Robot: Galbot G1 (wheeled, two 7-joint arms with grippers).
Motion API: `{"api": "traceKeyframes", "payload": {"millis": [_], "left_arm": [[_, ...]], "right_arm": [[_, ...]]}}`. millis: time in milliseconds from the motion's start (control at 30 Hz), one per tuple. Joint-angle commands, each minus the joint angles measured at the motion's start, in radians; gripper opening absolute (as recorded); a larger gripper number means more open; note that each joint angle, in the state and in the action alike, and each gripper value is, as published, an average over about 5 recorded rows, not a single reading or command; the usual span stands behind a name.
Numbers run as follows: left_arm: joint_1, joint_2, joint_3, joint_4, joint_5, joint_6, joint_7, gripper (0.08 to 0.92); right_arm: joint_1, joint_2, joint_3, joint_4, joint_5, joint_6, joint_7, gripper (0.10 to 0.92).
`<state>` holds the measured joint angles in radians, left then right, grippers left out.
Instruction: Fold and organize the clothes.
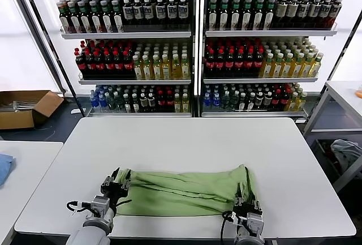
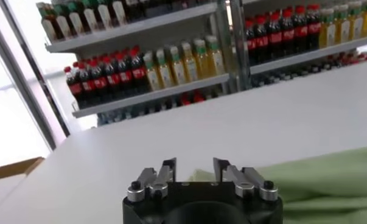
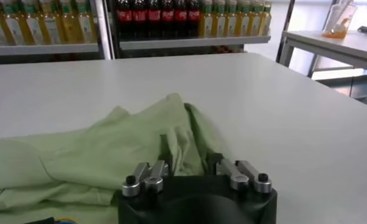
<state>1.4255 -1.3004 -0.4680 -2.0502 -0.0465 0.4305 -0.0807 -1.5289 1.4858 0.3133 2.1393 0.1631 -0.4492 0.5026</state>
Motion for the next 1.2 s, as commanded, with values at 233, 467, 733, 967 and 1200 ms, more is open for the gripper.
{"api": "traceKeyframes", "payload": {"millis": [233, 467, 733, 967, 1200], "left_arm": [[0.022, -0.077, -0.017, -0.051, -0.117, 0.062, -0.101, 0.721], [0.009, -0.091, -0.02, 0.007, -0.187, 0.084, -0.118, 0.82], [-0.003, -0.094, -0.03, 0.073, -0.195, 0.084, -0.116, 0.791], [0.003, -0.097, -0.03, 0.101, -0.195, 0.091, -0.113, 0.605], [0.017, -0.1, -0.032, 0.112, -0.192, 0.092, -0.088, 0.406]], "right_arm": [[-0.006, -0.003, -0.022, 0.176, 0.004, 0.007, -0.012, 0.787], [0.007, -0.01, -0.02, 0.168, 0.01, 0.006, -0.017, 0.822], [0.002, -0.009, -0.027, 0.157, 0.01, 0.015, -0.023, 0.823], [0.003, -0.009, -0.025, 0.161, 0.016, 0.016, -0.028, 0.823], [0.003, -0.012, -0.02, 0.162, 0.023, 0.016, -0.028, 0.823]]}}
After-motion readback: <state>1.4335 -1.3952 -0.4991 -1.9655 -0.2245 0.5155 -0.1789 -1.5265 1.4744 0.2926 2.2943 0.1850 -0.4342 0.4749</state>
